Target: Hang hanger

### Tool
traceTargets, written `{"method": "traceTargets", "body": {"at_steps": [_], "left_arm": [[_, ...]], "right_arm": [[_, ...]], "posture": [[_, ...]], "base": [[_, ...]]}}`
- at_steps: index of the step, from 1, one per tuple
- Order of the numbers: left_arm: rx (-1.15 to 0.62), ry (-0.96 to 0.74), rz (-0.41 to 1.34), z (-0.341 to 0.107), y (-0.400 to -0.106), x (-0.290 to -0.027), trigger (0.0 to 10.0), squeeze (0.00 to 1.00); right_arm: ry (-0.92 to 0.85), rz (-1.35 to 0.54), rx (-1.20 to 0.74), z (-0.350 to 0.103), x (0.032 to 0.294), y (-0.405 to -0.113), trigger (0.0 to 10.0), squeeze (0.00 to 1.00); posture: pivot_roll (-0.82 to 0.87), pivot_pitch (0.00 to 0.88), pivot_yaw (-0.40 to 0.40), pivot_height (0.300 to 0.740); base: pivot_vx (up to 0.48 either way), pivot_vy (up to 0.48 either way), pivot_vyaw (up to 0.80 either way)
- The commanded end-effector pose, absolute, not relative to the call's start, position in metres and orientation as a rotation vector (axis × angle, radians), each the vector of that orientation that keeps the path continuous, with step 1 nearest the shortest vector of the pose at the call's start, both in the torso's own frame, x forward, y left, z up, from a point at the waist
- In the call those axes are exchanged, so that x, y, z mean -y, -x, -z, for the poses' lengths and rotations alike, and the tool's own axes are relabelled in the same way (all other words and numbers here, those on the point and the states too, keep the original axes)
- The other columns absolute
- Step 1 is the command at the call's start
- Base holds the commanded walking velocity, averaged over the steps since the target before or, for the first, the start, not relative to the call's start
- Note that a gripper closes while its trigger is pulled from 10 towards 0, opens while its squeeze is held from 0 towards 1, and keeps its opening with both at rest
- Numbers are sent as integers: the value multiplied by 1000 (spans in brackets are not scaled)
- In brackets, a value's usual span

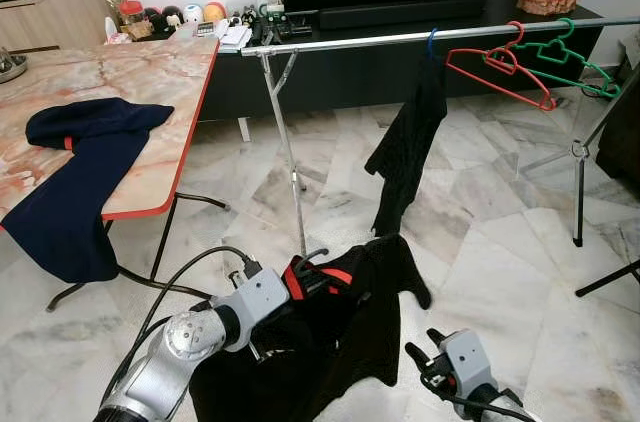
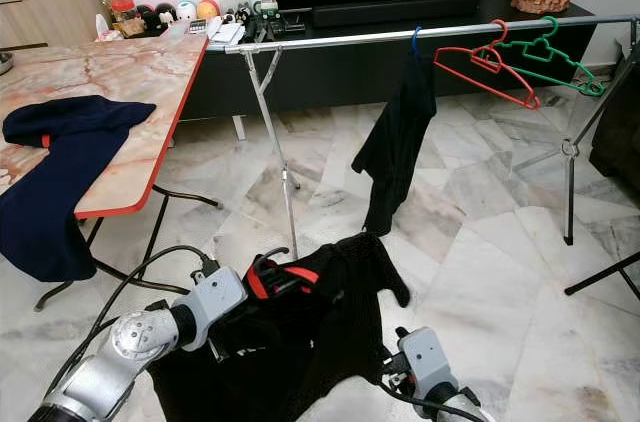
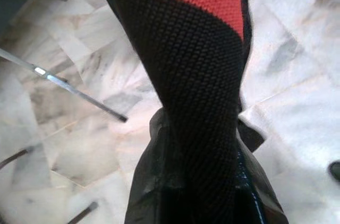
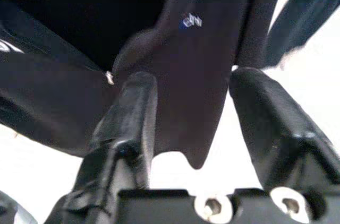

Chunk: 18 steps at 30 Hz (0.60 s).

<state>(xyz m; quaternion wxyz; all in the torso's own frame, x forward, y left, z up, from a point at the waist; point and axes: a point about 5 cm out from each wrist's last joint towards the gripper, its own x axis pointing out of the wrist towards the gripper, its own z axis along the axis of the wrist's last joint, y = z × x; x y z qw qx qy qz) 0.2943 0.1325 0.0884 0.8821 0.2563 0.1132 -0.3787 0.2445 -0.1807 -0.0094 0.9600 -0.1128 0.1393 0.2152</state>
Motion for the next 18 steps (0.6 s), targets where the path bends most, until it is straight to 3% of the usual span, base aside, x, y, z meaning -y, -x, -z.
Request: {"method": "traceTargets", "body": {"at_steps": [1,15,16,17,18], "left_arm": [[-200,-515,794,-100,-297,-127,10000,0],[-157,-423,1020,-115,-285,-79,10000,0],[-152,-414,1034,-116,-284,-74,10000,0],[-147,-405,1053,-118,-283,-68,10000,0],[-145,-400,1062,-119,-282,-66,10000,0]], "right_arm": [[291,-386,-189,0,182,-247,10000,1000],[271,-270,-9,-19,173,-254,10000,1000],[262,-288,-13,-19,170,-253,10000,894],[255,-310,-16,-18,166,-253,10000,0],[255,-317,-14,-18,165,-253,10000,0]], "posture": [[-13,66,54,740],[-21,51,60,740],[-20,48,60,740],[-20,48,60,740],[-21,46,61,740]], "base": [[0,0,0],[0,0,0],[0,0,0],[0,0,0],[0,0,0]]}}
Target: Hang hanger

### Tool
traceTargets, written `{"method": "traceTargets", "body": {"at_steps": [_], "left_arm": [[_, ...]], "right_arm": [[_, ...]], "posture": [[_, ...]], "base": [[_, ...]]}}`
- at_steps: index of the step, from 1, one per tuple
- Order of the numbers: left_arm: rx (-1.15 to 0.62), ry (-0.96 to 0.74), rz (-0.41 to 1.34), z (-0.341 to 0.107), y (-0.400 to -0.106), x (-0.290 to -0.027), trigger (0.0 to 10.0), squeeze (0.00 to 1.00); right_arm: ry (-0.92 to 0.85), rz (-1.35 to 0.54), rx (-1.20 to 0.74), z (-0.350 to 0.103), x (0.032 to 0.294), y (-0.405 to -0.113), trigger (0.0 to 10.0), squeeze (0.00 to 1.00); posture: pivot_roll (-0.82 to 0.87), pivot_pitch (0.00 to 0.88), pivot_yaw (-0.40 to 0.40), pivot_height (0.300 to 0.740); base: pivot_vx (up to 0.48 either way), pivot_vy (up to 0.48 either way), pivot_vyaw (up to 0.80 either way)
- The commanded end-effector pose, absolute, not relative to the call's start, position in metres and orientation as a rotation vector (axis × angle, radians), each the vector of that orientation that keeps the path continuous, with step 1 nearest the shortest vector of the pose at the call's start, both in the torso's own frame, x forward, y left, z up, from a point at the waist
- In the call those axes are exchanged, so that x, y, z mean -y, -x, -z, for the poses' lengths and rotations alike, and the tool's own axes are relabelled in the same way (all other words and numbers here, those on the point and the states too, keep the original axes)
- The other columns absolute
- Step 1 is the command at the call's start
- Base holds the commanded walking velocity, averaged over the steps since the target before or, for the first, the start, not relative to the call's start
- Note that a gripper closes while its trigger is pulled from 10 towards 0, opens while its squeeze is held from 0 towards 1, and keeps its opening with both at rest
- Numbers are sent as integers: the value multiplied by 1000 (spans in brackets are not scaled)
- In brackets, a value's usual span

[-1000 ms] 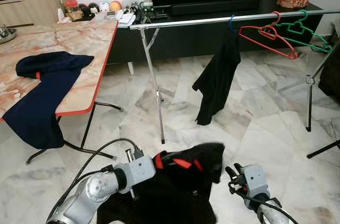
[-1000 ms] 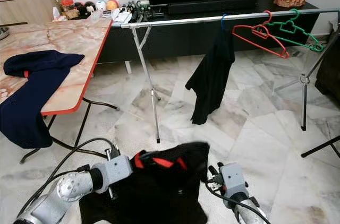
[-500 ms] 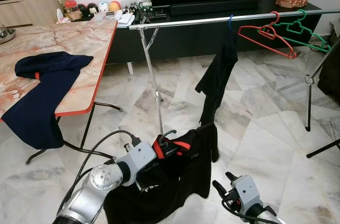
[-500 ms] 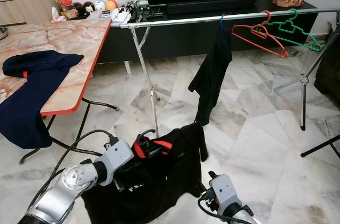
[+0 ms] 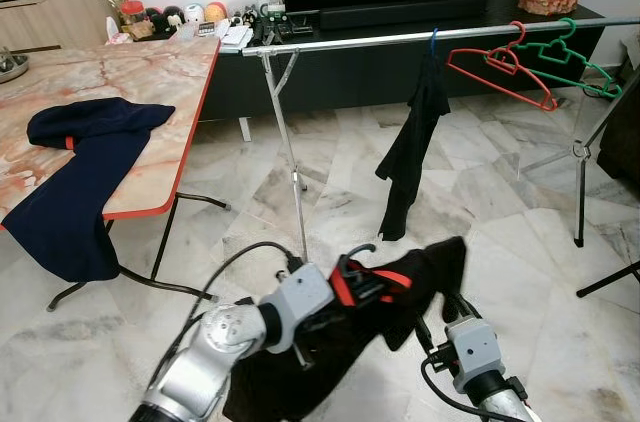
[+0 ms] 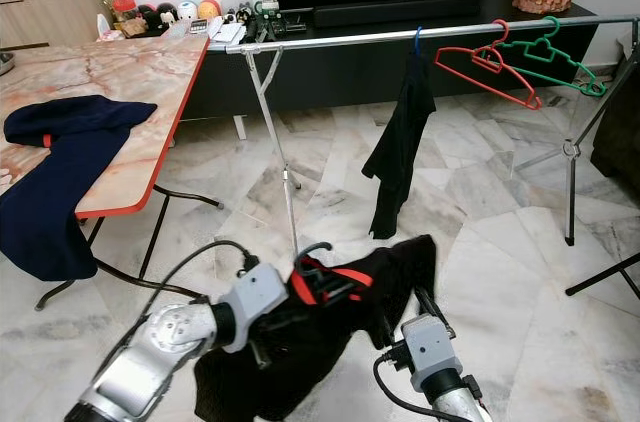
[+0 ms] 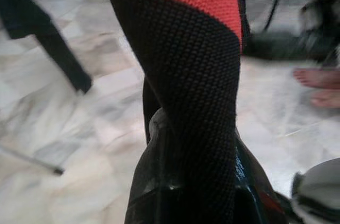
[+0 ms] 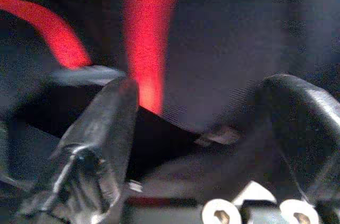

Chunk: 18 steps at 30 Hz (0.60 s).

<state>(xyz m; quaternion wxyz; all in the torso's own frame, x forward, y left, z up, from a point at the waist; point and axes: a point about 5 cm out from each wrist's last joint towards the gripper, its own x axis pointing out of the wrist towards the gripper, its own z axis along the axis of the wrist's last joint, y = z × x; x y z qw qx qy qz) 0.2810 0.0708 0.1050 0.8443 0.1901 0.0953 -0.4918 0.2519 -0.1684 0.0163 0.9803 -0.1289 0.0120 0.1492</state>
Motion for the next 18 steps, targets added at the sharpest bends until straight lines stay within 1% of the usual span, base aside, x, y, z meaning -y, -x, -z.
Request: {"method": "traceTargets", "body": {"at_steps": [1,2,7,15,18], "left_arm": [[-144,-396,1075,-120,-281,-62,10000,0],[-144,-396,1075,-120,-281,-62,10000,0],[-132,-382,1143,-124,-274,-43,10000,0],[-137,-394,1147,-125,-274,-42,10000,0],[-140,-397,1145,-124,-274,-43,10000,0]], "right_arm": [[245,-321,-10,-18,164,-253,10000,0],[245,-321,-10,-18,164,-253,10000,0],[203,-380,0,-19,155,-253,10000,0],[210,-235,65,-28,167,-258,10000,0],[207,-223,73,-30,169,-259,10000,0]], "posture": [[-20,45,59,740],[-20,45,59,740],[-20,51,58,740],[-20,60,60,740],[-18,61,60,740]], "base": [[0,0,0],[0,0,0],[0,0,0],[0,0,0],[0,0,0]]}}
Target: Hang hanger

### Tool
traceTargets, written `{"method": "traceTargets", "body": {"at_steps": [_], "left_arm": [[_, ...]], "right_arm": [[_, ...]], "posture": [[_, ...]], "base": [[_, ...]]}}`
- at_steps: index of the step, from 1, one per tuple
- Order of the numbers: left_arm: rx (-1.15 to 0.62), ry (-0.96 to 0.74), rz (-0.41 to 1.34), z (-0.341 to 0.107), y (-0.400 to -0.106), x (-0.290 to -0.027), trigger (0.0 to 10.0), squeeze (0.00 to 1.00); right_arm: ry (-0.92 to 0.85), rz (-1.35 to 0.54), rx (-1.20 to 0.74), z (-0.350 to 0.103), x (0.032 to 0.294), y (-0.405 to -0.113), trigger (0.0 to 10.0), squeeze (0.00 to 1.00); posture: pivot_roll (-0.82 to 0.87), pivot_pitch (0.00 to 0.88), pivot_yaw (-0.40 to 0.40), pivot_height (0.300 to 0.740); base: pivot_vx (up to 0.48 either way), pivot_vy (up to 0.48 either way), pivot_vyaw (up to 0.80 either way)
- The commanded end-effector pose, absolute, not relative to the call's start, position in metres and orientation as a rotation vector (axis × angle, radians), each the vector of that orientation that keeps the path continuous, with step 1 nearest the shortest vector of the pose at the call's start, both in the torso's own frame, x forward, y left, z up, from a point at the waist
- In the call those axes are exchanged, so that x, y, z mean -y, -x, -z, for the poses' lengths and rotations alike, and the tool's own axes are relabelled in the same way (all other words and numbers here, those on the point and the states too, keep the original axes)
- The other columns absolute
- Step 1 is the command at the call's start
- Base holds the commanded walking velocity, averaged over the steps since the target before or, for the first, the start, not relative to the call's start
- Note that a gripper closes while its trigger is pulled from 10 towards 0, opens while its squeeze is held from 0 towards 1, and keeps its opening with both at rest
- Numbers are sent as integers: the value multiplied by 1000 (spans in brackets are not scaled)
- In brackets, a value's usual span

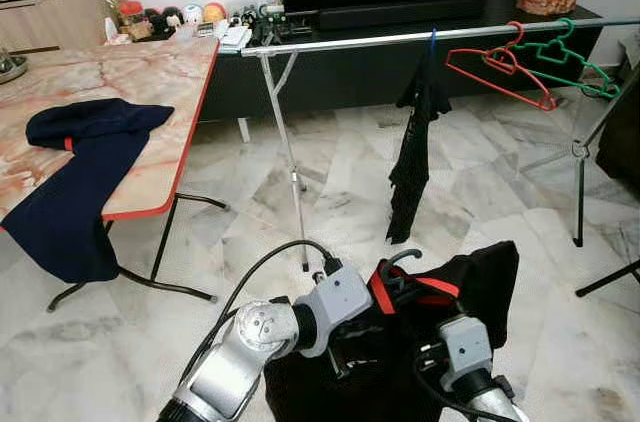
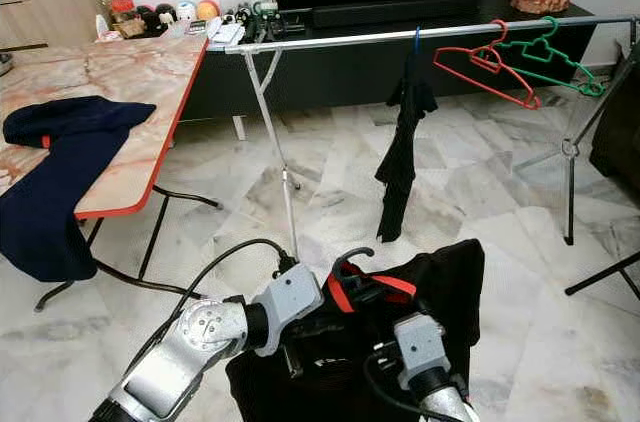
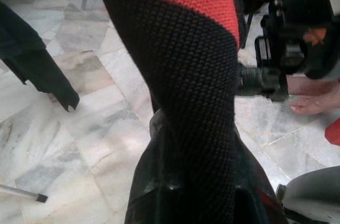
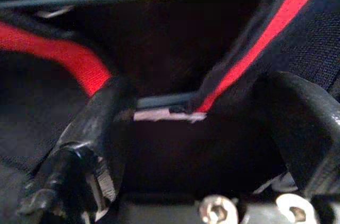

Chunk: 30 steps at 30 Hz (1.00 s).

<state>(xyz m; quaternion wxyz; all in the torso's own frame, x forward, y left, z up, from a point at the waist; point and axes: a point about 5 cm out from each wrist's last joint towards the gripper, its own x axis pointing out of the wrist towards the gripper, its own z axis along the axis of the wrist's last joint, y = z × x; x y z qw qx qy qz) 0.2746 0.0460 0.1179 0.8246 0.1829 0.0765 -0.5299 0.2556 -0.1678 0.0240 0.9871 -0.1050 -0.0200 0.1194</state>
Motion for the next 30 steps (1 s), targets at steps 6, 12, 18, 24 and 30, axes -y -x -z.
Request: {"method": "traceTargets", "body": {"at_steps": [6,12,18,24,30], "left_arm": [[-146,-407,1136,-123,-274,-44,10000,0],[-146,-414,1124,-121,-276,-45,10000,0],[-151,-419,1102,-120,-279,-50,10000,0],[-166,-434,1059,-116,-284,-59,10000,0],[-176,-454,1027,-113,-287,-65,10000,0]], "right_arm": [[182,-135,99,-33,177,-258,10000,0],[165,-110,94,-32,178,-257,10000,0],[163,-112,84,-30,177,-255,0,0],[172,-116,72,-27,174,-252,0,0],[196,-48,52,-23,182,-247,0,0]], "posture": [[-20,63,61,740],[-22,63,62,740],[-22,62,62,740],[-21,63,61,740],[-25,62,59,740]], "base": [[0,0,0],[0,0,0],[0,0,0],[0,0,0],[0,0,0]]}}
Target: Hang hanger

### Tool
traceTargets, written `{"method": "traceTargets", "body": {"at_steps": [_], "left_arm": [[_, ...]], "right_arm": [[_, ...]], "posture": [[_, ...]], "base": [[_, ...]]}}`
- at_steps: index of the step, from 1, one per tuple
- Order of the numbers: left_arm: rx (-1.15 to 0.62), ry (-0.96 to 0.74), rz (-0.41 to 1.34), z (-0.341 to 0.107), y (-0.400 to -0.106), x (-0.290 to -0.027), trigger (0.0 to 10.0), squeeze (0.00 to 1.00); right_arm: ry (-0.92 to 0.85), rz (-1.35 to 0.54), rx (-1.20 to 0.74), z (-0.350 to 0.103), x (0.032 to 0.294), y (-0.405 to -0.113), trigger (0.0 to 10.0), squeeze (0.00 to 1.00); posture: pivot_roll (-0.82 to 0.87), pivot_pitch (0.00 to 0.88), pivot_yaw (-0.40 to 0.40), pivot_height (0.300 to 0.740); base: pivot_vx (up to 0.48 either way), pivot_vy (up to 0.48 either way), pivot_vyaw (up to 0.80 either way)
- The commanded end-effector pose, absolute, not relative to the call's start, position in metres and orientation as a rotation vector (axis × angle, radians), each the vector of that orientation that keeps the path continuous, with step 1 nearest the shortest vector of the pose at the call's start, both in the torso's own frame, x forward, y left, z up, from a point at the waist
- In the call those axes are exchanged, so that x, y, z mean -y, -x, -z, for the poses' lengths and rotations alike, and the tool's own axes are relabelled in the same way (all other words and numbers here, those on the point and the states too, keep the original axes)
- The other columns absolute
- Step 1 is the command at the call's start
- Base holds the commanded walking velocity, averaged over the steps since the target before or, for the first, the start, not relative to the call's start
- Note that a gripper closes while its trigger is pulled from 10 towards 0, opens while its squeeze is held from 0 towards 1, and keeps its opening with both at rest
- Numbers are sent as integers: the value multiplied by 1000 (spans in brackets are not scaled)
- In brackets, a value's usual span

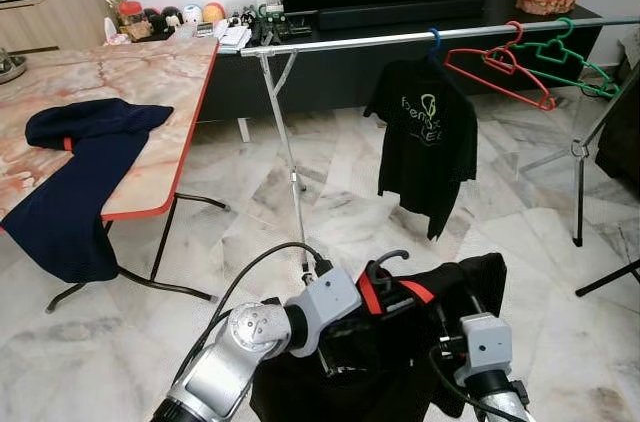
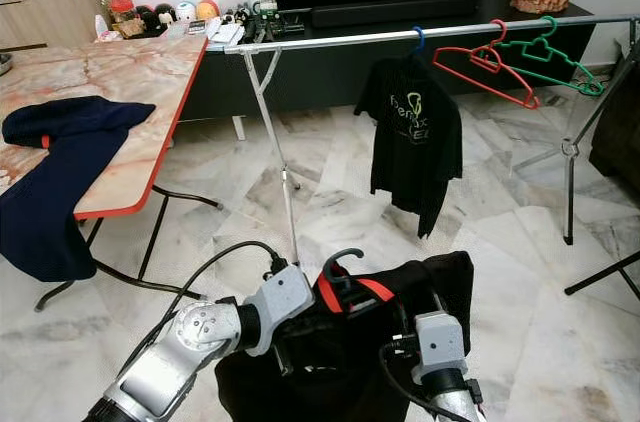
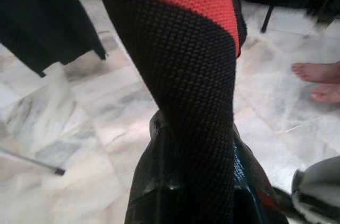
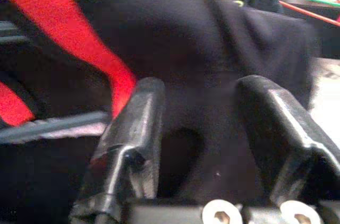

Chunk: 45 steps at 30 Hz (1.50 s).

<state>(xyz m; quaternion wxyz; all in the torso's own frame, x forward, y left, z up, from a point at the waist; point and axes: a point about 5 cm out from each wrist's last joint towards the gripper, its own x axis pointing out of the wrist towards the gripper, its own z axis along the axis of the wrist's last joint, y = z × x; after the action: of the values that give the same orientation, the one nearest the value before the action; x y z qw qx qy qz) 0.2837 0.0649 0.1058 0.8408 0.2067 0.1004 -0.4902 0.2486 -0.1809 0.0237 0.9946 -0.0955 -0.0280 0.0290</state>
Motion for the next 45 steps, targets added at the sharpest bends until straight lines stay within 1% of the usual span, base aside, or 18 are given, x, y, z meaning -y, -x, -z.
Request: {"method": "traceTargets", "body": {"at_steps": [1,8,15,16,17,18,21,22,23,26,30,39,45], "left_arm": [[-178,-455,1025,-112,-288,-66,10000,0],[-175,-454,1020,-111,-288,-65,10000,0],[-172,-470,1019,-110,-288,-65,10000,0],[-172,-473,1020,-110,-288,-64,10000,0],[-171,-475,1021,-110,-288,-64,10000,0],[-171,-476,1023,-110,-288,-64,10000,0],[-170,-482,1028,-110,-287,-64,10000,0],[-171,-484,1029,-110,-287,-64,10000,0],[-171,-484,1029,-110,-287,-64,10000,0],[-170,-487,1030,-109,-287,-64,10000,0],[-166,-487,1030,-110,-287,-63,10000,0],[-153,-477,1060,-113,-285,-55,10000,0],[-150,-475,1066,-114,-285,-52,10000,0]], "right_arm": [[191,-30,45,-23,184,-246,0,0],[181,27,15,-20,192,-247,0,0],[180,-20,-27,-14,186,-246,0,0],[183,-22,-39,-13,186,-246,4824,0],[188,-26,-53,-11,186,-245,4824,0],[190,-35,-58,-10,185,-245,10000,0],[164,-70,-67,-9,182,-246,10000,0],[153,-84,-65,-9,181,-246,10000,906],[151,-83,-63,-9,181,-246,10000,1000],[140,-87,-61,-10,181,-246,10000,1000],[92,-217,-95,-6,168,-246,10000,1000],[122,-374,-79,-7,150,-246,10000,1000],[159,-355,-44,-11,151,-248,10000,1000]], "posture": [[-25,62,58,740],[-24,60,56,740],[-23,61,55,740],[-23,60,57,740],[-24,61,57,740],[-24,59,57,740],[-24,57,58,740],[-24,55,58,740],[-25,52,58,740],[-25,49,57,740],[-25,48,57,740],[-24,58,55,740],[-22,61,54,740]], "base": [[0,0,0],[0,0,0],[0,0,0],[0,0,0],[0,0,0],[0,0,0],[0,0,0],[0,0,0],[0,0,0],[0,0,0],[0,0,0],[0,0,0],[0,0,0]]}}
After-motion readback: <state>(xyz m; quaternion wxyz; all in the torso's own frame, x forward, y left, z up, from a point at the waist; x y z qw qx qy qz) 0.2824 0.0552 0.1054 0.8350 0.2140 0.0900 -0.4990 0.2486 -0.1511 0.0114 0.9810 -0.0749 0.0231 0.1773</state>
